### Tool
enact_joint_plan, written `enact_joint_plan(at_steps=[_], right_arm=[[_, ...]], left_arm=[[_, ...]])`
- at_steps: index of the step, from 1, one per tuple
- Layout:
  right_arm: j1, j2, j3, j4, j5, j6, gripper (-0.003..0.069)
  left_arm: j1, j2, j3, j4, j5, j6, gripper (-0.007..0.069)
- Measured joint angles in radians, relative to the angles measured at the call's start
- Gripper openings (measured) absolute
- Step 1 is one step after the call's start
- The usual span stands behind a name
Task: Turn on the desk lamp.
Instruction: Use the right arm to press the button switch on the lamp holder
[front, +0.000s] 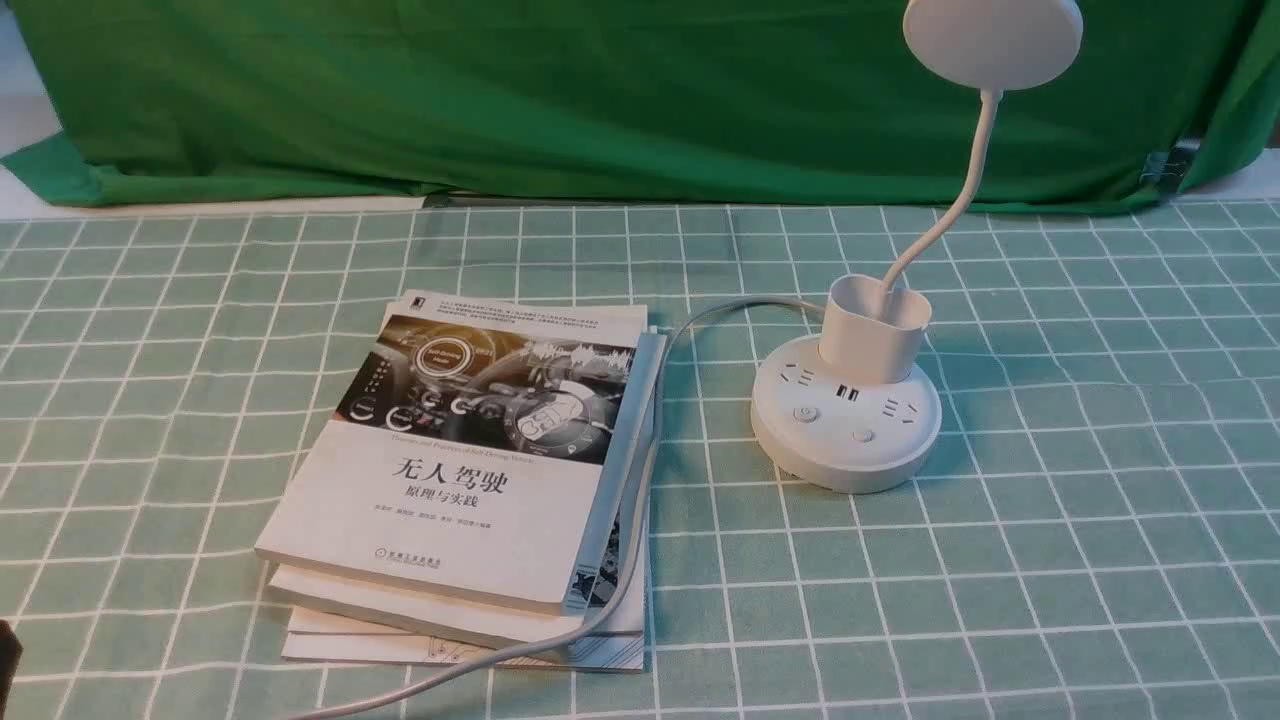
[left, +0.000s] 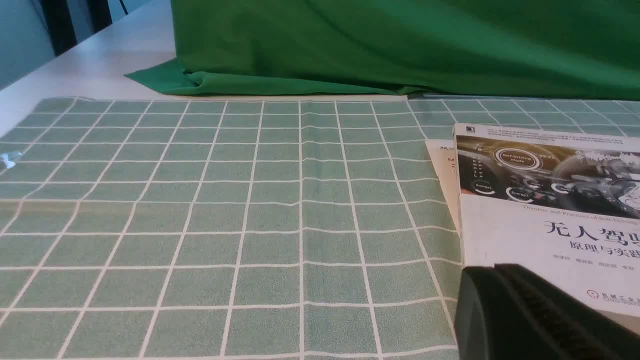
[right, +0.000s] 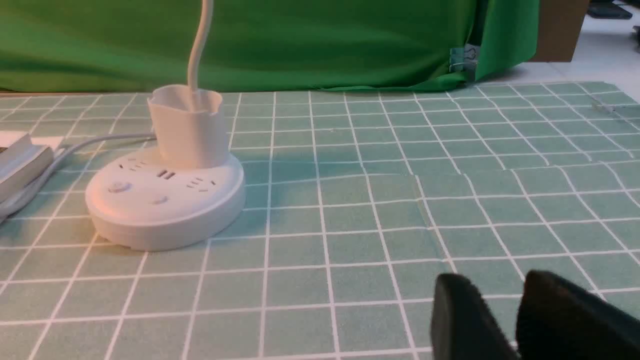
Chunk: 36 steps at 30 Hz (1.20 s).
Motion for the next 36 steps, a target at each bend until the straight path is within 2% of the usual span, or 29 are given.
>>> enact_joint_plan(at_steps=[32,33,34,35,36], right_arm=[[0.000,0.000,0.000,0.000,0.000,0.010,0.0239],[0.000,0.000,0.000,0.009,0.000,0.079,0.0239],[0.000,0.000,0.000,0.012,0.000,0.091,0.0239],[0.000,0.000,0.000,0.063,0.000,0.248,0.0239],[0.000,0.000,0.000,0.099,0.000,0.318,0.0239]], left_arm=[[0.000,0.000,0.000,0.000,0.000,0.000,0.0021],[0.000,0.000,0.000,0.000,0.000,0.000,0.0021],[0.000,0.000,0.000,0.000,0.000,0.000,0.0021],[0.000,0.000,0.000,0.000,0.000,0.000,0.0021],[0.000,0.000,0.000,0.000,0.000,0.000,0.0021]])
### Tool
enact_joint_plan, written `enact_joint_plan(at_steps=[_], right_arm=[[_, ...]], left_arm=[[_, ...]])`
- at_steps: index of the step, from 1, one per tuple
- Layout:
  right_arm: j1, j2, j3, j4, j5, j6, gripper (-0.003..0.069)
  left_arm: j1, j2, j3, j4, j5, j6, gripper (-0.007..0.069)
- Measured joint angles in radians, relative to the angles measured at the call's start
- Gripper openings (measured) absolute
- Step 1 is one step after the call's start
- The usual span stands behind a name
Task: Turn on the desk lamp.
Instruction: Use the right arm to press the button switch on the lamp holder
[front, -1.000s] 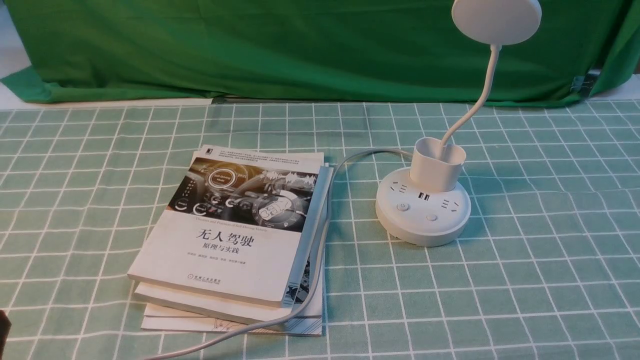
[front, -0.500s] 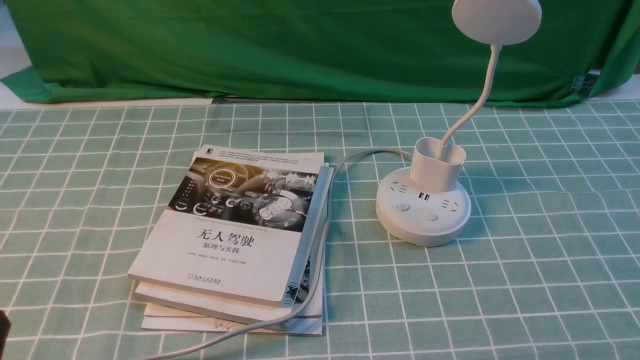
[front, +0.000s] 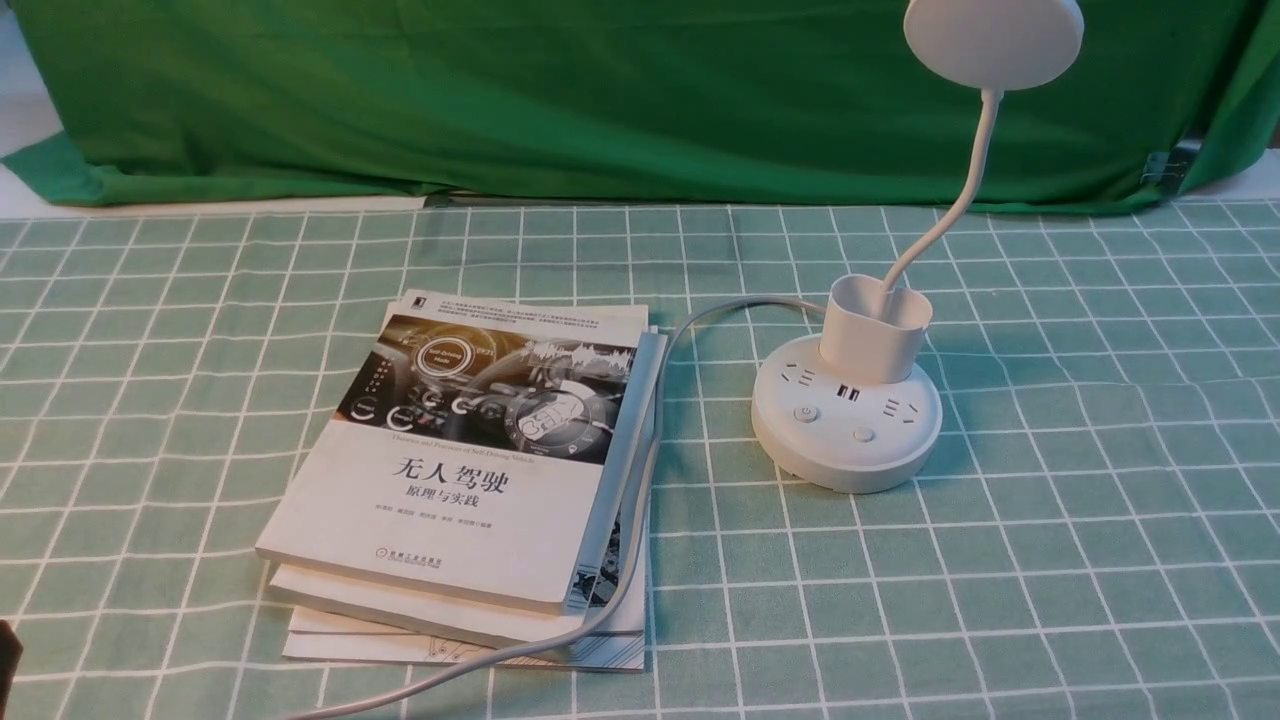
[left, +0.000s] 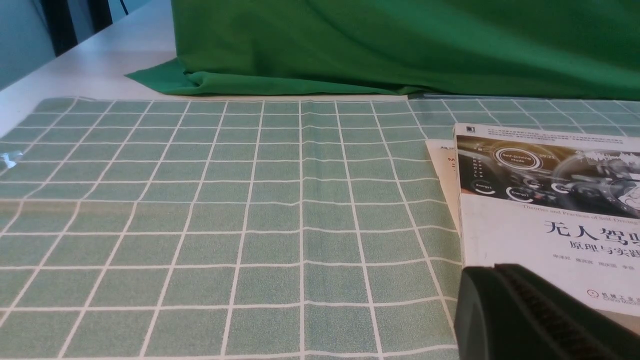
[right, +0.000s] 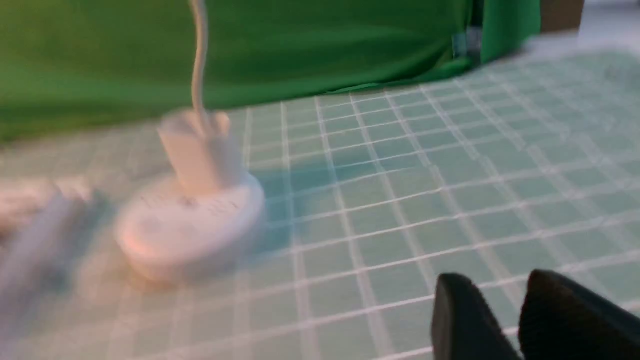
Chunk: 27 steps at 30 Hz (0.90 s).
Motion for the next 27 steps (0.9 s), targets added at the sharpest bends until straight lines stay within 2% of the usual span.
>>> enact_joint_plan(at_steps=[3,4,5,7,13,15,17,20,23,25,26,27], right_arm=[[0.000,0.000,0.000,0.127,0.000,0.419,0.0238],[0.000,0.000,0.000,0.131,0.000,0.441,0.0238],[0.000,0.000,0.000,0.146,0.000,0.557,0.0238],[0.000,0.000,0.000,0.123,0.000,0.622,0.0238],[0.000,0.000,0.000,0.042,-0.067,0.642,0.0238],[0.000,0.000,0.000,0.038,-0.121,0.589,0.0237],[0.008,0.000,-0.003,0.036,-0.168,0.481,0.0225],[0.035,0.022,-0.063,0.035,-0.134,0.307,0.0176],[0.079,0.139,-0.250,0.034,-0.009,0.019,0.0061],[0.105,0.240,-0.391,0.034,0.098,-0.135,0.0031],[0.108,0.252,-0.391,0.034,0.109,-0.135,0.0031],[0.134,0.368,-0.518,0.034,0.215,-0.247,0.0028]], left_arm=[[0.000,0.000,0.000,0.000,0.000,0.000,0.0021],[0.000,0.000,0.000,0.000,0.000,0.000,0.0021],[0.000,0.000,0.000,0.000,0.000,0.000,0.0021],[0.000,0.000,0.000,0.000,0.000,0.000,0.0021],[0.000,0.000,0.000,0.000,0.000,0.000,0.0021],[0.000,0.000,0.000,0.000,0.000,0.000,0.0021],[0.000,0.000,0.000,0.000,0.000,0.000,0.0021],[0.000,0.000,0.000,0.000,0.000,0.000,0.0021],[0.000,0.000,0.000,0.000,0.000,0.000,0.0021],[0.000,0.000,0.000,0.000,0.000,0.000,0.0021],[0.000,0.000,0.000,0.000,0.000,0.000,0.0021],[0.000,0.000,0.000,0.000,0.000,0.000,0.0021]])
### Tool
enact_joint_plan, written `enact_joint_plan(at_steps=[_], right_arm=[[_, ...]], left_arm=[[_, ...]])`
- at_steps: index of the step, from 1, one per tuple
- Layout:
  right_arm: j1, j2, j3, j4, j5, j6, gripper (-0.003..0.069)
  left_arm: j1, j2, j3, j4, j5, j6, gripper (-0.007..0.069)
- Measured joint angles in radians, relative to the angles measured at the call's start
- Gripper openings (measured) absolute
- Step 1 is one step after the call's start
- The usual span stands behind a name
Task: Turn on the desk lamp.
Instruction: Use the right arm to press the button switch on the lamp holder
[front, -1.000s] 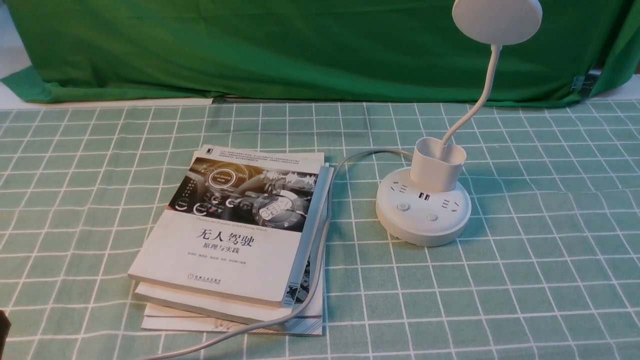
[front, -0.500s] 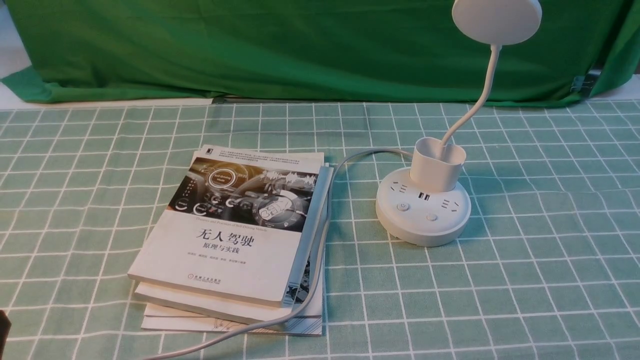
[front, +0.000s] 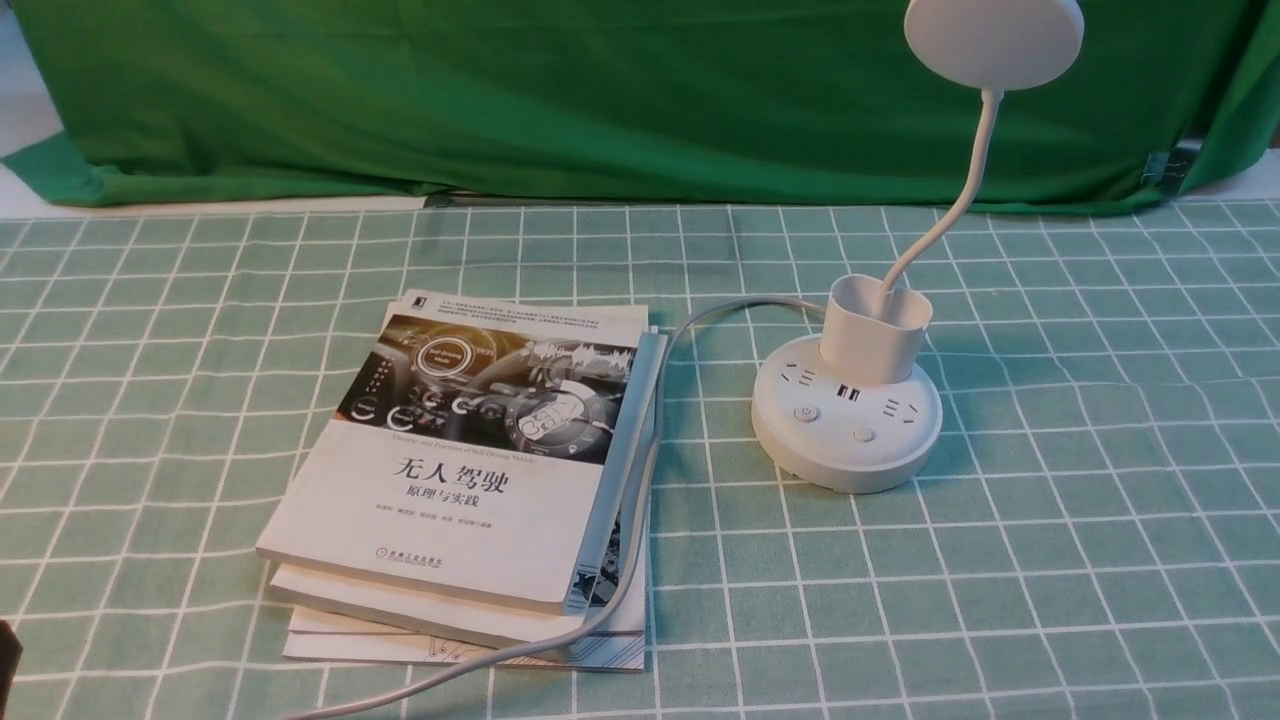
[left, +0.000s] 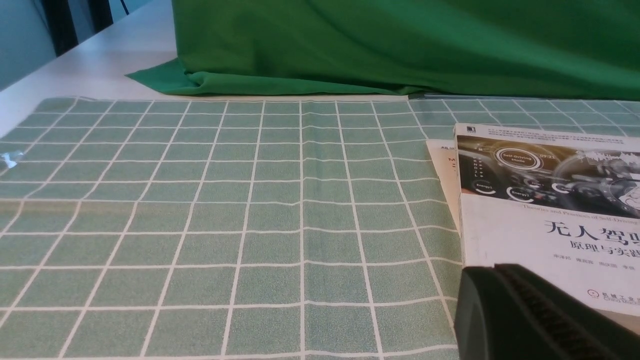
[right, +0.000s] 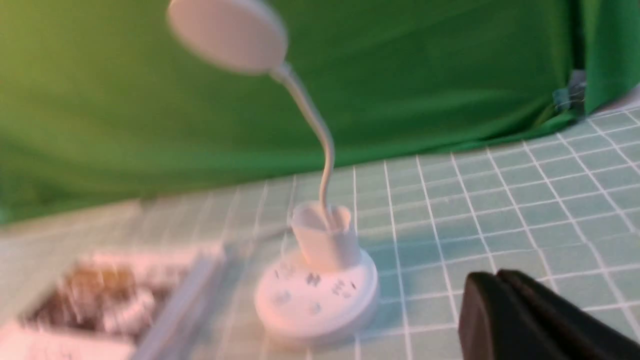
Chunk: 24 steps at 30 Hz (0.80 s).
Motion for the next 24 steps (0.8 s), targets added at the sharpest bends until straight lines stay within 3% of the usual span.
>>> enact_joint_plan(at_steps=[6,10,24], right_arm=[[0.095,0.367,-0.278,0.001,0.258,-0.232,0.0027],[0.163,0.563,-0.349,0.009,0.305,-0.300,0.0027],[0.258,1.107,-0.492,0.016,0.176,-0.378,0.0027]], left_arm=[[0.000,0.000,0.000,0.000,0.000,0.000,0.0021],[0.000,0.000,0.000,0.000,0.000,0.000,0.0021],[0.000,0.000,0.000,0.000,0.000,0.000,0.0021]])
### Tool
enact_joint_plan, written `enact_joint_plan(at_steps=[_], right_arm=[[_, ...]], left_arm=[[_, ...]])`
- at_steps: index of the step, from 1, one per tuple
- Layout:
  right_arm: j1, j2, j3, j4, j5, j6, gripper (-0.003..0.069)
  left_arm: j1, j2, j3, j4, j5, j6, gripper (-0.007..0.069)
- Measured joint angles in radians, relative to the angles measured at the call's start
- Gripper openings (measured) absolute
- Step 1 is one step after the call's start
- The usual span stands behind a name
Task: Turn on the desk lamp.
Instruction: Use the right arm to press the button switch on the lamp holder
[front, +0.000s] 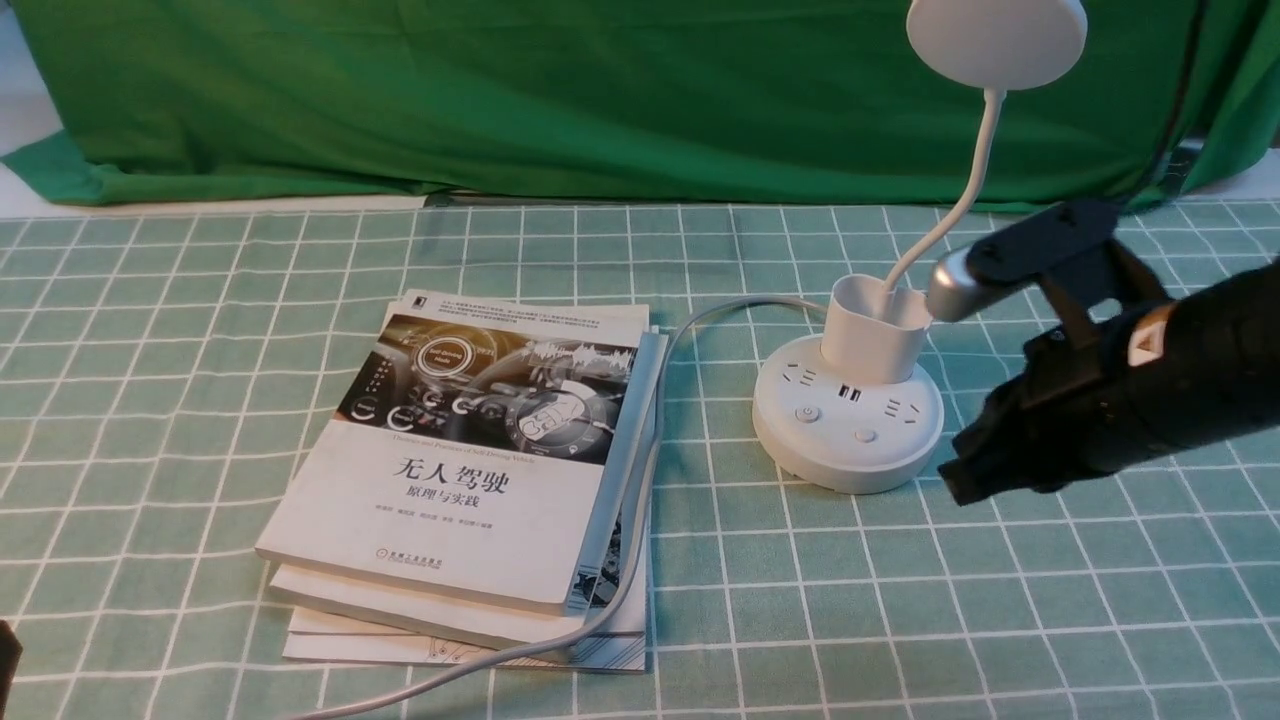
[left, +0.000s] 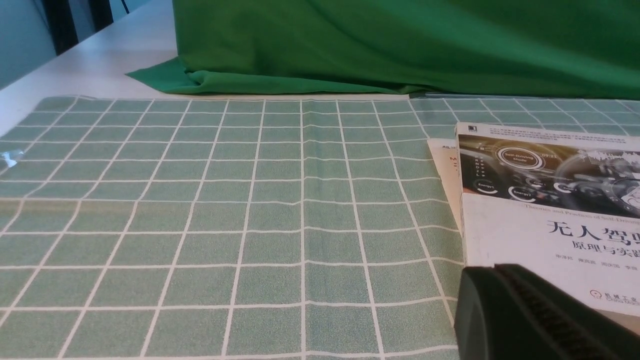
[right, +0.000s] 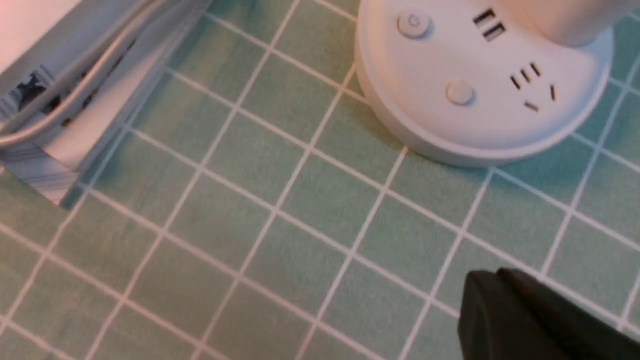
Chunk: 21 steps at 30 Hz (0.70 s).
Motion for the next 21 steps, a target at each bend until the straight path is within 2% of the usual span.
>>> enact_joint_plan(at_steps=[9,21], right_arm=[[0.001,0.231,-0.116,0.000,-0.103,-0.026,0.0027],[0.001,0.345,-0.132,0.000,-0.219,-0.030,0.0029]], left_arm=[[0.000,0.000,0.000,0.000,0.000,0.000,0.0021],[0.000,0.000,0.000,0.000,0.000,0.000,0.0021]])
